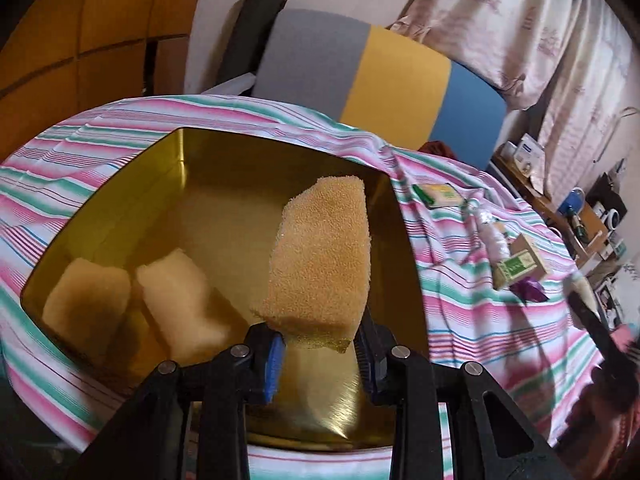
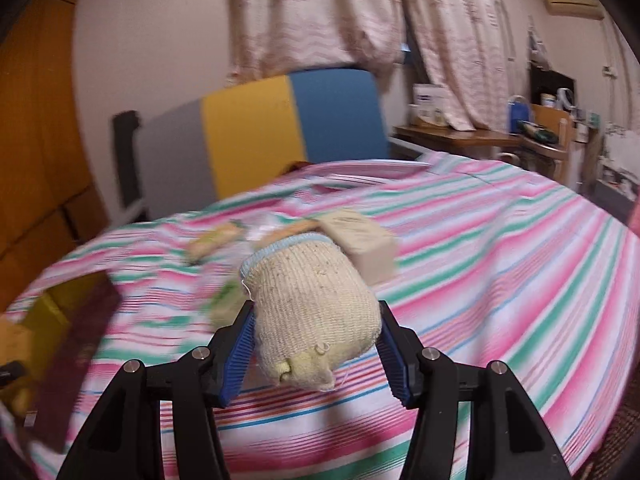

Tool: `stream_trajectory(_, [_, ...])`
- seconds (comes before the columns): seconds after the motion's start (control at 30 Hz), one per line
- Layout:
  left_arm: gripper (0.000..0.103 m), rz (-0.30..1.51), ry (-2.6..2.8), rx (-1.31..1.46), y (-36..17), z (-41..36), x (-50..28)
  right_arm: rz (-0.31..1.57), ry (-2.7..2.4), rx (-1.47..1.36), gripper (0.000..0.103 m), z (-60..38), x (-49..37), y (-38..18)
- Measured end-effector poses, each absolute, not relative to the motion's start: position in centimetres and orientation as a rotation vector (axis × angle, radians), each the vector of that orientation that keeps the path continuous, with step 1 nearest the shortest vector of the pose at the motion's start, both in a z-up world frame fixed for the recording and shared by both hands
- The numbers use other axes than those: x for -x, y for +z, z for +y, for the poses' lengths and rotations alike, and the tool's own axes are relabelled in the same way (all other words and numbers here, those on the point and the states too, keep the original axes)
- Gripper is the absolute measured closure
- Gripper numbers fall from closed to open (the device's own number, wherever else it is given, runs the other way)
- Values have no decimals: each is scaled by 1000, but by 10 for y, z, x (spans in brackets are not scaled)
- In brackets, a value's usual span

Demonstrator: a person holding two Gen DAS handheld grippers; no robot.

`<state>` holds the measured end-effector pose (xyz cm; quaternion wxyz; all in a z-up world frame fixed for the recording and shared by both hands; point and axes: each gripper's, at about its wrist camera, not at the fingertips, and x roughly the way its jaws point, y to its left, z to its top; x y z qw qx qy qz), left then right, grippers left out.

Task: Organize objects
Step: 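Carry the sponge into the gold tray and release it with the left gripper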

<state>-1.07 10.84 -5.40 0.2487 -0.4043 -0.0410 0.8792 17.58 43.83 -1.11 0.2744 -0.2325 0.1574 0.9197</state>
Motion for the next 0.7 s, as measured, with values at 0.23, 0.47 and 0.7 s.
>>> stream_trajectory(0.23, [67,-122,2416,1152,-61,99,28,452,2671,633,46,373,-158,8])
stream_trajectory(0.47, [8,-364,2425,1075,-49,67,19,408,2829,709,46,319,-144,12])
stream_trajectory(0.7, [2,-563,2501,1100,-34,31,23,379,2923,843,46,279,-129,1])
